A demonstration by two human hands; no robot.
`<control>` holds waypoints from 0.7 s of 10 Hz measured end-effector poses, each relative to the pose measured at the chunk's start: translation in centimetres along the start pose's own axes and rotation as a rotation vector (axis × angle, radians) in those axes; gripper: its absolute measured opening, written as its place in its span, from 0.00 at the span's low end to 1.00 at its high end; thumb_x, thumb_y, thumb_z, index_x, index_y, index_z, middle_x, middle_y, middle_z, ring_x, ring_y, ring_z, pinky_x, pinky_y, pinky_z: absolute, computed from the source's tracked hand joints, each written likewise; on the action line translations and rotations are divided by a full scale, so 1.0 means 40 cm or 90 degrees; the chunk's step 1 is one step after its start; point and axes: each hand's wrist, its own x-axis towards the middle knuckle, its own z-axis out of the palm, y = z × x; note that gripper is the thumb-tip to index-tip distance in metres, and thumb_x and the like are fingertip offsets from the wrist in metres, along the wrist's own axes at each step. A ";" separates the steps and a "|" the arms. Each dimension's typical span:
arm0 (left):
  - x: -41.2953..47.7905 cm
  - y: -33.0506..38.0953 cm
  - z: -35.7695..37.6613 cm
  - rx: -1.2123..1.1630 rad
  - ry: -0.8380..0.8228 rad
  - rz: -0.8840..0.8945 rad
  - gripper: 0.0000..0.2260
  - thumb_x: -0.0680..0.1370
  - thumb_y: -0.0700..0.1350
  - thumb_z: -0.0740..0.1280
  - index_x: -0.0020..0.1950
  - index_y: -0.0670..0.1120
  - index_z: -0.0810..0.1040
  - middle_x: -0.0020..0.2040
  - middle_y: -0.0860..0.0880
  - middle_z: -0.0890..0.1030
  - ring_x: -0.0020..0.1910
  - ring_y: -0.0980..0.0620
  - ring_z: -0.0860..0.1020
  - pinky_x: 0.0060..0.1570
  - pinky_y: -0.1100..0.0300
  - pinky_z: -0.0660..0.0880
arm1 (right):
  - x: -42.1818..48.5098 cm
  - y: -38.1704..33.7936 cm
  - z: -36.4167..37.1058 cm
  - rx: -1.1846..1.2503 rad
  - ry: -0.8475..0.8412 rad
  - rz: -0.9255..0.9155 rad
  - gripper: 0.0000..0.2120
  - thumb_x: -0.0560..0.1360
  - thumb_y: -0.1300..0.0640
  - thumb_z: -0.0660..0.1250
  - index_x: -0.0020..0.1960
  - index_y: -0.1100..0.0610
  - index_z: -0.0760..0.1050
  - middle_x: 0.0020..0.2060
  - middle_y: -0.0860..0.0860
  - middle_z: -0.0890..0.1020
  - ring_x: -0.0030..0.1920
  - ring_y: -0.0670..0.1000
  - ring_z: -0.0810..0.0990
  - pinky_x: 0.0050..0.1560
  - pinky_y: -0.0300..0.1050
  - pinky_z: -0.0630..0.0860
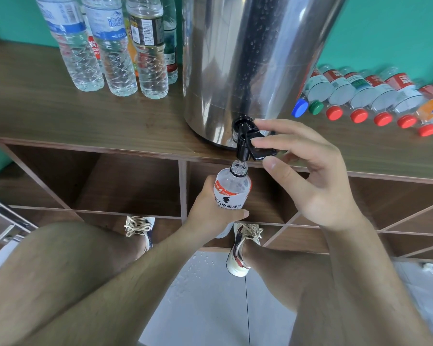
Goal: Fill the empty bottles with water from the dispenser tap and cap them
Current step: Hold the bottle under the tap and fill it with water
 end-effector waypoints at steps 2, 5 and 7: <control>0.002 -0.001 -0.001 -0.006 0.003 -0.001 0.35 0.70 0.45 0.82 0.66 0.58 0.62 0.54 0.63 0.73 0.52 0.61 0.75 0.39 0.82 0.69 | 0.001 0.000 -0.002 0.001 0.001 0.006 0.11 0.79 0.65 0.69 0.60 0.60 0.83 0.67 0.53 0.81 0.58 0.52 0.82 0.49 0.40 0.77; 0.004 -0.005 0.001 0.002 0.004 0.000 0.35 0.70 0.45 0.82 0.66 0.58 0.62 0.54 0.63 0.74 0.52 0.60 0.75 0.39 0.82 0.70 | 0.000 0.000 -0.001 0.001 0.001 0.000 0.11 0.79 0.65 0.69 0.60 0.61 0.83 0.67 0.54 0.81 0.57 0.53 0.82 0.48 0.42 0.78; 0.005 -0.009 0.002 0.005 0.008 -0.002 0.35 0.69 0.45 0.82 0.66 0.58 0.63 0.55 0.62 0.75 0.53 0.60 0.76 0.38 0.81 0.70 | 0.000 0.001 0.001 -0.003 0.000 0.000 0.11 0.79 0.65 0.69 0.60 0.61 0.83 0.67 0.54 0.81 0.55 0.53 0.82 0.48 0.39 0.77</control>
